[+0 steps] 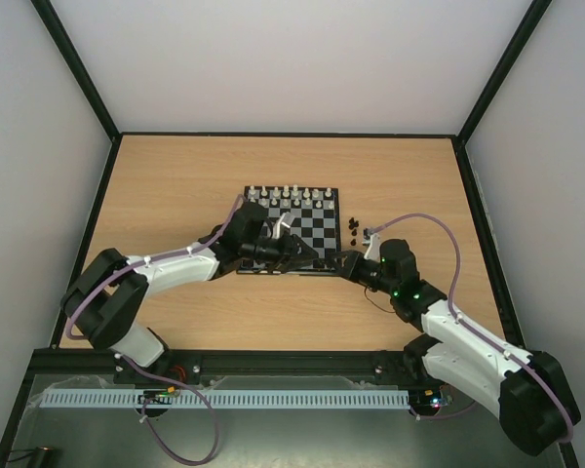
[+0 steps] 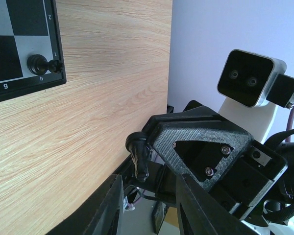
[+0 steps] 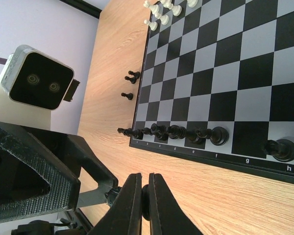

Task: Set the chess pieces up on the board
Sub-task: Place the chess piece on the chessboard, then pick up the chess piece at the center of the board.

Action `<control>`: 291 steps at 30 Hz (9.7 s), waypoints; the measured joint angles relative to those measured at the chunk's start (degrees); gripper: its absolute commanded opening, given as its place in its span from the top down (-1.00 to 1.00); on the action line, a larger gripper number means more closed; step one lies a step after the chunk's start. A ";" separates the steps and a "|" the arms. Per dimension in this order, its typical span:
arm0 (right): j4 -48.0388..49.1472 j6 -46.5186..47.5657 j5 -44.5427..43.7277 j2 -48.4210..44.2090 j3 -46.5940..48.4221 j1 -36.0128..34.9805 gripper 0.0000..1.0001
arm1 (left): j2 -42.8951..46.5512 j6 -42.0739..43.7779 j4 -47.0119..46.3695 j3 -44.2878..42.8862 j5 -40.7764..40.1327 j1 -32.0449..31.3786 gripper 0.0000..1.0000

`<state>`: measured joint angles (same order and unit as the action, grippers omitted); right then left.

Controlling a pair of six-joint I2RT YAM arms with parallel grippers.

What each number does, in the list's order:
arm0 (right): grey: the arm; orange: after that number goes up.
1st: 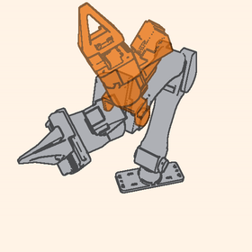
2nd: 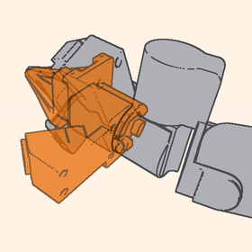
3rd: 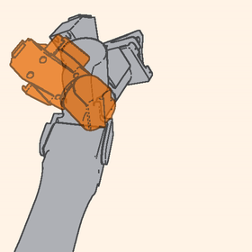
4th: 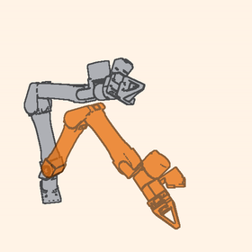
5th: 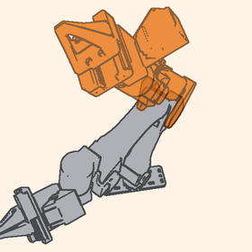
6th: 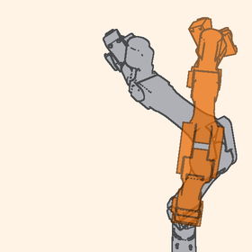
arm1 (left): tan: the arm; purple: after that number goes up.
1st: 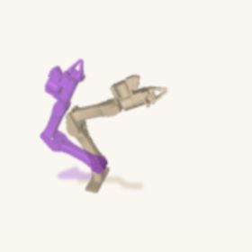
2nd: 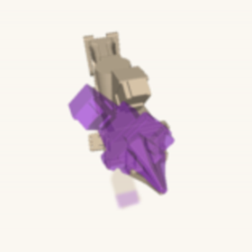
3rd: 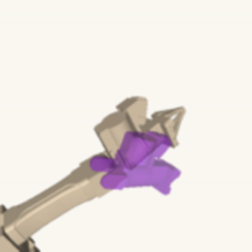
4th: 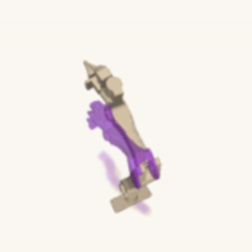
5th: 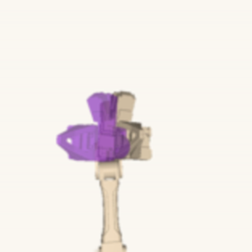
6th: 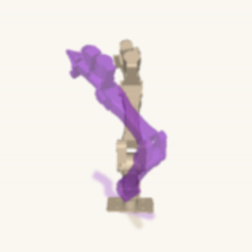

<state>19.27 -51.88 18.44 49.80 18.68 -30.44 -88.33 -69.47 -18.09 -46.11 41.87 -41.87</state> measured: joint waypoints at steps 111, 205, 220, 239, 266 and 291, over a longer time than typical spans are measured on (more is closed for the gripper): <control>-30.29 17.16 -17.29 -5.84 11.93 -1.84 -0.97 | -16.83 36.26 71.54 -47.50 -51.54 -10.21 0.95; -41.24 17.18 -18.58 -17.57 19.43 -1.84 -0.97 | -40.46 44.76 77.29 -64.39 -45.83 -15.58 0.32; -41.27 17.18 -18.47 -17.88 19.43 -1.84 -0.97 | -37.79 44.46 78.71 -68.85 -48.74 -15.54 -0.30; -41.33 17.18 -18.73 -19.58 19.43 -1.84 -0.97 | 7.26 38.07 61.57 -25.31 -50.56 1.25 -0.99; -36.85 19.41 -32.94 27.26 32.83 1.77 0.10 | 30.40 34.07 39.36 0.96 -54.27 6.08 -0.99; -35.67 21.73 -31.06 43.25 39.01 5.35 0.62 | 31.69 33.92 30.77 11.69 -50.86 7.56 -0.99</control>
<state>-16.40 -30.15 -12.62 93.06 57.69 -25.08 -56.64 -35.55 12.69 -34.41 -8.99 -34.30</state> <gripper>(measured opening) 0.169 0.994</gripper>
